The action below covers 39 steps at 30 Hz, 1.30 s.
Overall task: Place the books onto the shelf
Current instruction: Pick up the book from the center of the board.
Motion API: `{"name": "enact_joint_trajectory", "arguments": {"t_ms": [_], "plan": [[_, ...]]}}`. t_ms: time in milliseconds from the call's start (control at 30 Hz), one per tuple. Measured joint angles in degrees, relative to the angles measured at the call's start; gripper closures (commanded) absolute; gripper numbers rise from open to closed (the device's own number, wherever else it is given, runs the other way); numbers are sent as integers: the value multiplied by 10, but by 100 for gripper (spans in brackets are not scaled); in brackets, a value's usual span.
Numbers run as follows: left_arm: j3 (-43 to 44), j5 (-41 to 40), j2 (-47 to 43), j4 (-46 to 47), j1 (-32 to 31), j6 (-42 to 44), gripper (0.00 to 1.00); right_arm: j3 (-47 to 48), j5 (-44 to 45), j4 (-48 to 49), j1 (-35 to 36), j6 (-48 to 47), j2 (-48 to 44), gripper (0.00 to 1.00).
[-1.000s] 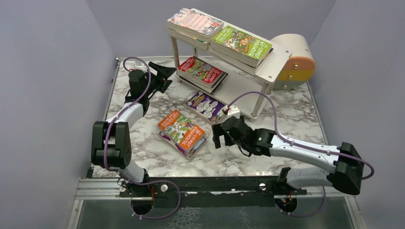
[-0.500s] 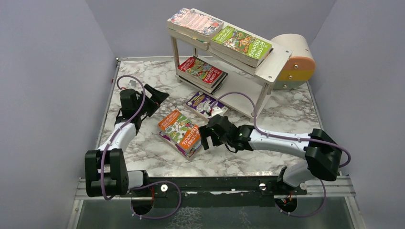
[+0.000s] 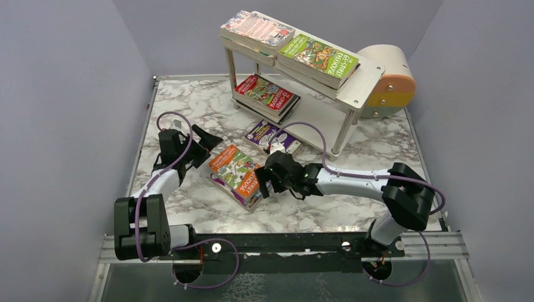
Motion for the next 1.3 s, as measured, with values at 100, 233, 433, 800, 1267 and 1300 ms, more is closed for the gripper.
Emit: {"name": "enact_joint_trajectory", "arguments": {"t_ms": [100, 233, 433, 800, 1267, 1300], "plan": [[-9, 5, 3, 4, 6, 3, 9, 10, -4, 4, 0, -2, 16, 0], [-19, 8, 8, 9, 22, 6, 9, 25, -7, 7, 0, -5, 36, 0], [-77, 6, -10, 40, 58, -24, 8, 49, -8, 16, 0, -14, 65, 0], [-95, 29, 19, 100, 78, -61, 6, 73, -10, 26, 0, -29, 88, 0], [-120, 80, 93, 216, 79, -116, 11, 76, -13, 51, 0, -45, 99, 0], [-121, 80, 95, 221, 79, -119, 12, 76, -14, 54, 0, -47, 101, 0]]}}
